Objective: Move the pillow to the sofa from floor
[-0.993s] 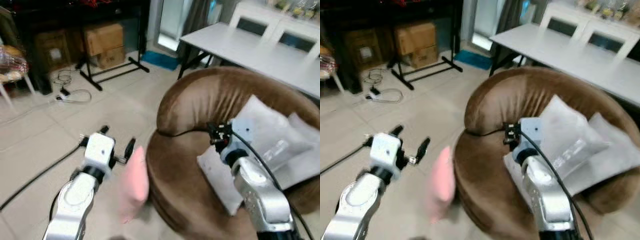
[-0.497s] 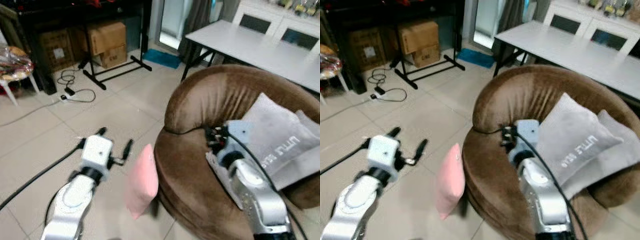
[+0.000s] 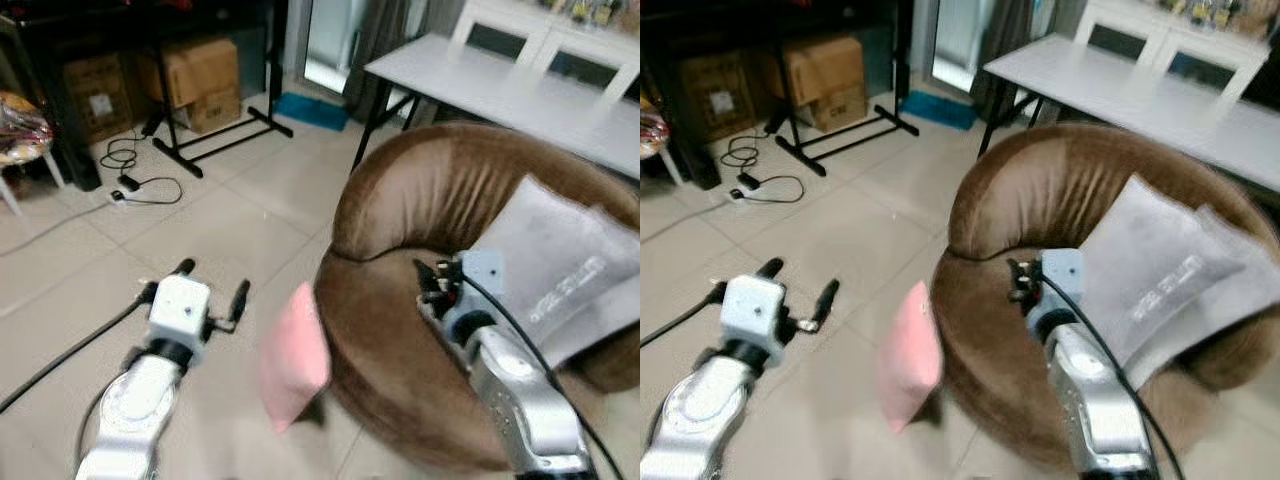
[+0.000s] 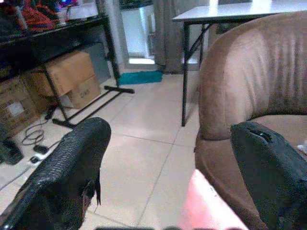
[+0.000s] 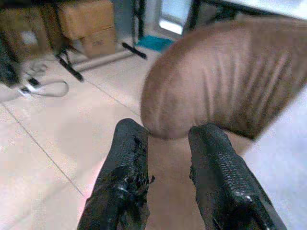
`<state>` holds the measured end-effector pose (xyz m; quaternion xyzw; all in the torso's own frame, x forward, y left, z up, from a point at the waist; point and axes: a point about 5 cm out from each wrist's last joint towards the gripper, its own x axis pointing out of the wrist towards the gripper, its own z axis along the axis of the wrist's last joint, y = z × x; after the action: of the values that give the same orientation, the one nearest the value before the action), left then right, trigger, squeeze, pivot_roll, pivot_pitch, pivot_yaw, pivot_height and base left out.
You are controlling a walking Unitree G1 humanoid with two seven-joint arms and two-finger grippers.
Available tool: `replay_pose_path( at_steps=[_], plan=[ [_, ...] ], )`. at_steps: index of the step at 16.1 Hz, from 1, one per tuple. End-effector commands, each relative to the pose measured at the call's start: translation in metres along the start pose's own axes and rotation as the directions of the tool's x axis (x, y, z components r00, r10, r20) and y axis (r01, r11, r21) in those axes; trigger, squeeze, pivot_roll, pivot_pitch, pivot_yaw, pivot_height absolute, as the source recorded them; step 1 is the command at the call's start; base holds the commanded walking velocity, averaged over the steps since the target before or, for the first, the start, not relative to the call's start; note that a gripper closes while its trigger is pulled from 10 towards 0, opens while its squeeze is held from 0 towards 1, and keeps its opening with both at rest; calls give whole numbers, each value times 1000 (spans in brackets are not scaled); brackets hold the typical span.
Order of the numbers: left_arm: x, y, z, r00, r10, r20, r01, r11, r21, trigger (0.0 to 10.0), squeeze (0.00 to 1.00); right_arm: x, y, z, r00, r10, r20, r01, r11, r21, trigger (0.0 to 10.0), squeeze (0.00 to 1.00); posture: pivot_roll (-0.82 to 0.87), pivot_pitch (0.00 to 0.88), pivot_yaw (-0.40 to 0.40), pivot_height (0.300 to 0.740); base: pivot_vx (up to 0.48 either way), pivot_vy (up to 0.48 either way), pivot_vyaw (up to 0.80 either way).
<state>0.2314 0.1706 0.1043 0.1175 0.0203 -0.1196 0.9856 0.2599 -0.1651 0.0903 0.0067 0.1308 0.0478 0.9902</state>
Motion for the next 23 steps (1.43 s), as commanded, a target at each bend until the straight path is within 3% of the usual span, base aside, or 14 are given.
replay_pose_path(
  at_steps=[1, 4, 7, 9, 14, 23],
  plan=[
    [1, 2, 1, 1000, -8, 19, 7, 1000, 22, 10000, 0, -1, -1, -9, 999, -19, -35, 17, 999, -33, 10000, 0, -17, 0, -60, 740, 0, 0, 0],
    [8, 7, 2, 999, -3, 36, 2, 1000, 7, 10000, 0, -3, 4, -21, 998, -2, -58, -3, 996, -92, 10000, 0, -10, 0, -25, 740, 0, 0, 0],
    [12, 16, 2, 999, 8, 49, -8, 1000, -9, 10000, 0, 0, 8, -16, 1000, -9, -11, 8, 1000, -29, 10000, 0, -4, 0, 7, 740, 0, 0, 0],
    [13, 17, 3, 998, -10, 58, 10, 1000, -8, 10000, 0, 1, 15, -14, 999, 40, 8, -40, 999, -32, 10000, 0, 3, 0, 13, 740, 0, 0, 0],
    [8, 18, 1, 999, -4, 49, 4, 1000, -1, 10000, 0, -1, 24, -16, 997, 79, 11, -78, 996, -46, 10000, 0, 19, 0, -8, 740, 290, 0, 800],
    [7, 15, -3, 999, 14, 47, -13, 1000, -21, 10000, 0, 6, 20, -13, 998, 64, 15, -63, 997, -32, 10000, 0, 18, 0, -49, 740, 318, 0, 0]
  ],
)
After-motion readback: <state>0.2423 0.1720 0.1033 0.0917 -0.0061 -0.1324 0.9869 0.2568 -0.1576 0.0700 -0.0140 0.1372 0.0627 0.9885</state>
